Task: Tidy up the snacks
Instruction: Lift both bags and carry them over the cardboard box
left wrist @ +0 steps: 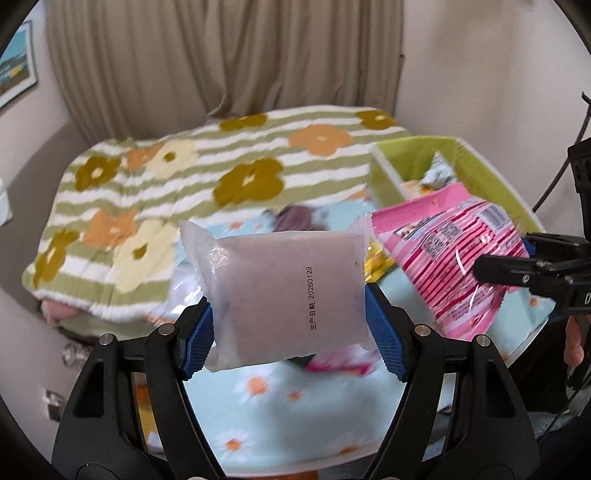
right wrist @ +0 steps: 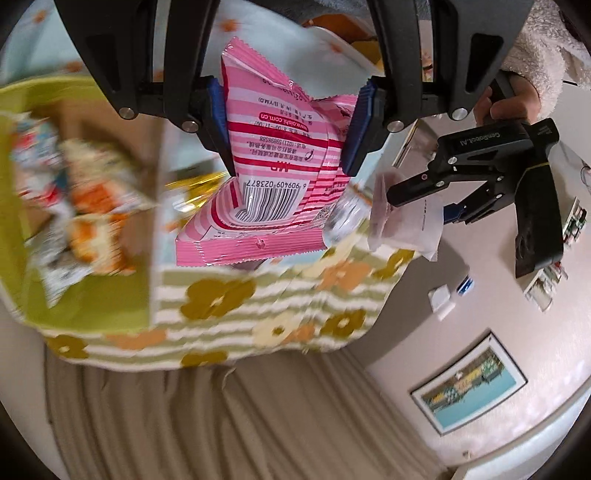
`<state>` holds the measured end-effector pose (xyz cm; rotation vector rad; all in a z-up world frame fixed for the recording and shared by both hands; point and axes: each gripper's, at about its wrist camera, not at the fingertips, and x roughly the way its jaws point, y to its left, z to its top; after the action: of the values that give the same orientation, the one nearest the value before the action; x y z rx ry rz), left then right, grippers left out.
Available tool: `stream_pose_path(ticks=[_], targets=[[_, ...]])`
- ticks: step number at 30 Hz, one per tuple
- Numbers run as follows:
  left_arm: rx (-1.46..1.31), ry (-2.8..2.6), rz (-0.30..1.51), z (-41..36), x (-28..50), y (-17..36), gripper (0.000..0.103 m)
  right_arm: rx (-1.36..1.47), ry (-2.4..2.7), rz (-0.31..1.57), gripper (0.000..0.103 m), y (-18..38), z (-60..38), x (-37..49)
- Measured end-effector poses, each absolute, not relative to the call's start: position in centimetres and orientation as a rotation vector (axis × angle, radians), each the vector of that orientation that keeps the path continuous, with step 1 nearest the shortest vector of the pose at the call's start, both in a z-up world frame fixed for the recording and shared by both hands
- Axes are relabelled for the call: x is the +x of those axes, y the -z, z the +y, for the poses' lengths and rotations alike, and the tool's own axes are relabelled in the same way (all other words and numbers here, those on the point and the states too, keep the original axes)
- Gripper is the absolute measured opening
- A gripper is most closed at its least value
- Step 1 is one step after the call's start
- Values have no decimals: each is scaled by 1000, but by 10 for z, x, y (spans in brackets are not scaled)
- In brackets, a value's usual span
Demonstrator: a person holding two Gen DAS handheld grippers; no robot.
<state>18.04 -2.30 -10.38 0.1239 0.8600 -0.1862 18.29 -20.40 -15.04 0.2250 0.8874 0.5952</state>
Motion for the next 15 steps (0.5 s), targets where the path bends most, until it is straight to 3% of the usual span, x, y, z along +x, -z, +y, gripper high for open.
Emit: stream_pose_path(ticks=[8, 15], targets=[[86, 307, 845, -133, 220, 89, 72, 254, -463, 813, 50, 127, -318, 198], [62, 386, 927, -215, 246, 114, 72, 266, -393, 832, 50, 131, -376, 208]])
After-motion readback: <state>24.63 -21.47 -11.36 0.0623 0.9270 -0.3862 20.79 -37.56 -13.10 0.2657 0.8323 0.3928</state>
